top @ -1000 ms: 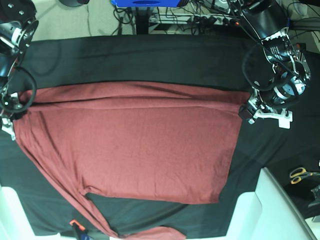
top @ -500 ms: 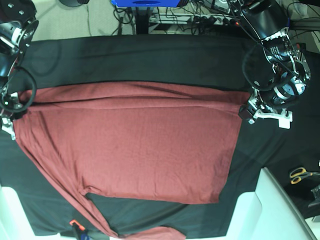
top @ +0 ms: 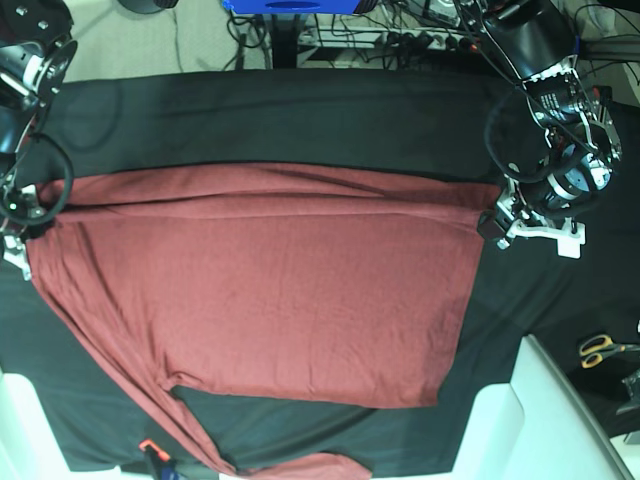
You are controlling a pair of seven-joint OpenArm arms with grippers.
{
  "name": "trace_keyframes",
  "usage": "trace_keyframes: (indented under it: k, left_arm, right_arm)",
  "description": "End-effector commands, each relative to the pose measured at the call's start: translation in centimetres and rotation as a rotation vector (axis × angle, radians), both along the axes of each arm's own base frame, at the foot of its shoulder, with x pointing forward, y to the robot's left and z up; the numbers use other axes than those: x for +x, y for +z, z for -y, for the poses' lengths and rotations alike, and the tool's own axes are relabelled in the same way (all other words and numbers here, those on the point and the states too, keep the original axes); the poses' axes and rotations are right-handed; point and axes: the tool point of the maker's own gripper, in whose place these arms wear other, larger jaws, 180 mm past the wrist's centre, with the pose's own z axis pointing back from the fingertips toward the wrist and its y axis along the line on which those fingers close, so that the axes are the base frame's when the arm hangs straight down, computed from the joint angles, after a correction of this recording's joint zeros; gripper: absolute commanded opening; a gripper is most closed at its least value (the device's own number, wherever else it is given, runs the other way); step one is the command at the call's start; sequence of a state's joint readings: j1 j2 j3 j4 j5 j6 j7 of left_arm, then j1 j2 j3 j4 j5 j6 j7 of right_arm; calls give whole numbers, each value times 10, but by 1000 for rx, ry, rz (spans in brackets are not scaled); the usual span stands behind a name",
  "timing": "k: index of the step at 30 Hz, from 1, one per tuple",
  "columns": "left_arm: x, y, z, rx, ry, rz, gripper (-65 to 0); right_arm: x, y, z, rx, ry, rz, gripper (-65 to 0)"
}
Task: Fold the T-shirt properly
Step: 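Hold the shirt edge with both grippers and lift it slightly, then open both grippers and raise them off the shirt edge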
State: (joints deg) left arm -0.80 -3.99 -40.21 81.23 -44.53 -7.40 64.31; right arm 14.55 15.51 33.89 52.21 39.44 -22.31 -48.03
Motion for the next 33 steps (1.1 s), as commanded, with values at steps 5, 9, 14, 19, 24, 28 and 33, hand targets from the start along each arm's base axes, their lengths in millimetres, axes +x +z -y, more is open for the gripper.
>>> trace_keyframes:
  k: [5,9,14,19,24,28,33]
  left_arm:
    - [10,13,-7,13,11,48,-640]
    - [15,16,-13,29,38,74,-428]
    - [18,12,-19,29,84,93,-299]
    - [35,17,-23,20,103,123,-273]
    - [47,31,-26,33,107,166,-278]
    - [47,34,-33,48,106,166,-280]
    - [34,37,-46,104,99,158,-283]
  right_arm:
    - [14,16,10,-17,-1,49,-633]
    - [14,17,12,-27,-5,55,-555]
    - [25,22,11,-58,60,117,-444]
    - [41,33,24,-175,105,227,-357]
    - [48,40,34,-241,104,278,-350]
    - [48,40,35,-242,103,277,-350]
    - [63,71,35,-339,166,447,-350]
